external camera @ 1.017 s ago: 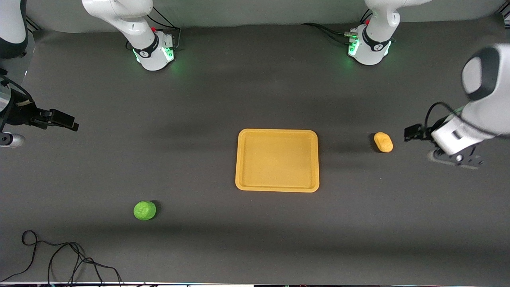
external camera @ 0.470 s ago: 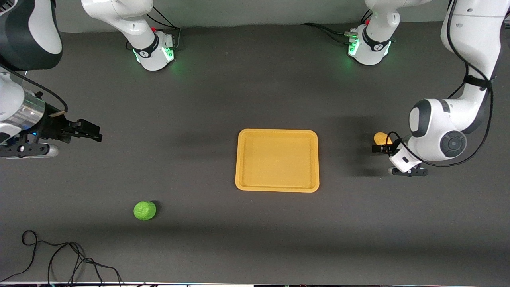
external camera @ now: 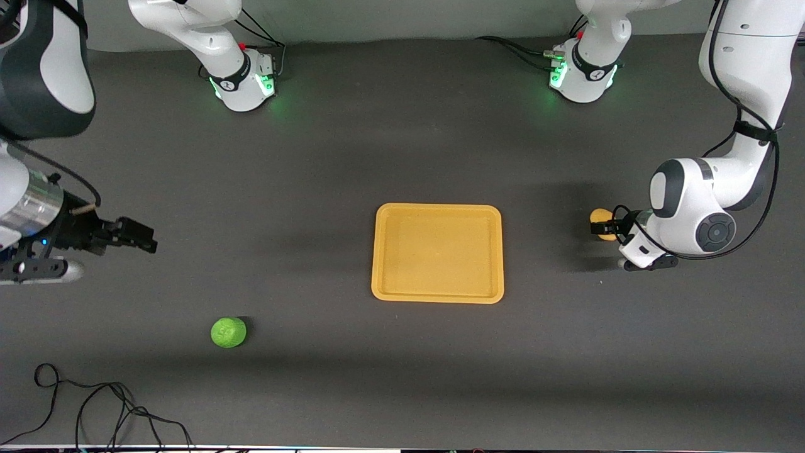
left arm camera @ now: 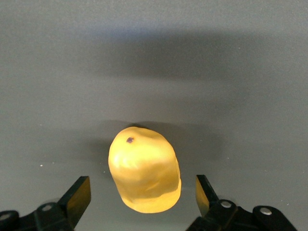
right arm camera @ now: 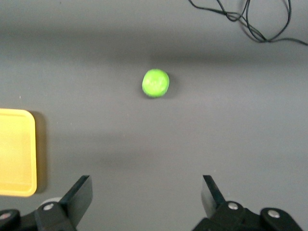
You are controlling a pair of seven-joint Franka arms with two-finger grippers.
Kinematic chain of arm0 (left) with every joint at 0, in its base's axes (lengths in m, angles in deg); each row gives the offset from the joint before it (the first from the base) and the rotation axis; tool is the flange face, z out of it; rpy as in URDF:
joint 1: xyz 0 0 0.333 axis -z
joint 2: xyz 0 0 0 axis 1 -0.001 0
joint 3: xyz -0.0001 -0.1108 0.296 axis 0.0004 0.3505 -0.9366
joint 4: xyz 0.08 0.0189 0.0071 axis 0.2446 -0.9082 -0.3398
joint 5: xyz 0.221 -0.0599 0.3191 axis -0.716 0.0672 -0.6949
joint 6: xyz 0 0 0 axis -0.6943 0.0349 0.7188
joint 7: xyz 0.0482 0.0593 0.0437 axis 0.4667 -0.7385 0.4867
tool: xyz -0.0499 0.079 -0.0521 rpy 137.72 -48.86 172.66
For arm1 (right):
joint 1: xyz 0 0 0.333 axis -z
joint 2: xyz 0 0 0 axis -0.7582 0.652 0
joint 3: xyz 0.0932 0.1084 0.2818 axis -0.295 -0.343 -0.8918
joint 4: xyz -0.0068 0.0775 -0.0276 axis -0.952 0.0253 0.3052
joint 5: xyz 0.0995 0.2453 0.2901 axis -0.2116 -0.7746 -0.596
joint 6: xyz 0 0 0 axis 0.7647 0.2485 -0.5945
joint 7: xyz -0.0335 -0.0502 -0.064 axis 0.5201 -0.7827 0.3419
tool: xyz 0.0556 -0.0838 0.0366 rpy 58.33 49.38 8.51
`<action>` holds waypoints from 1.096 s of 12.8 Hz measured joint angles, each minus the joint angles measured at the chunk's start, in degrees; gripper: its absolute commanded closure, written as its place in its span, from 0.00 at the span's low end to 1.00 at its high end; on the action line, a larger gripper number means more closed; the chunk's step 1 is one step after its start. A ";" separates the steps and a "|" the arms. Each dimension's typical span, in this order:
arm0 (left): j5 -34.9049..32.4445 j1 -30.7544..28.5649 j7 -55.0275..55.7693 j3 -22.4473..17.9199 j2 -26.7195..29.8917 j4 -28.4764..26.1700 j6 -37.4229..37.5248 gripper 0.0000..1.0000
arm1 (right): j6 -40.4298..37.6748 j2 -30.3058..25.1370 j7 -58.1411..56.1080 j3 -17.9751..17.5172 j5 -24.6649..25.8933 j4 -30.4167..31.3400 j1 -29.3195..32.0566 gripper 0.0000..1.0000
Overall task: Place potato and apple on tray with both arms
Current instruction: 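Grasp the potato with the left gripper while the right gripper reaches the apple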
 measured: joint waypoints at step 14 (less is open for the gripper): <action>8.76 19.68 13.83 4.97 0.90 15.57 -0.37 1.00 | 16.72 19.43 0.00 0.09 -0.02 -3.82 0.23 0.00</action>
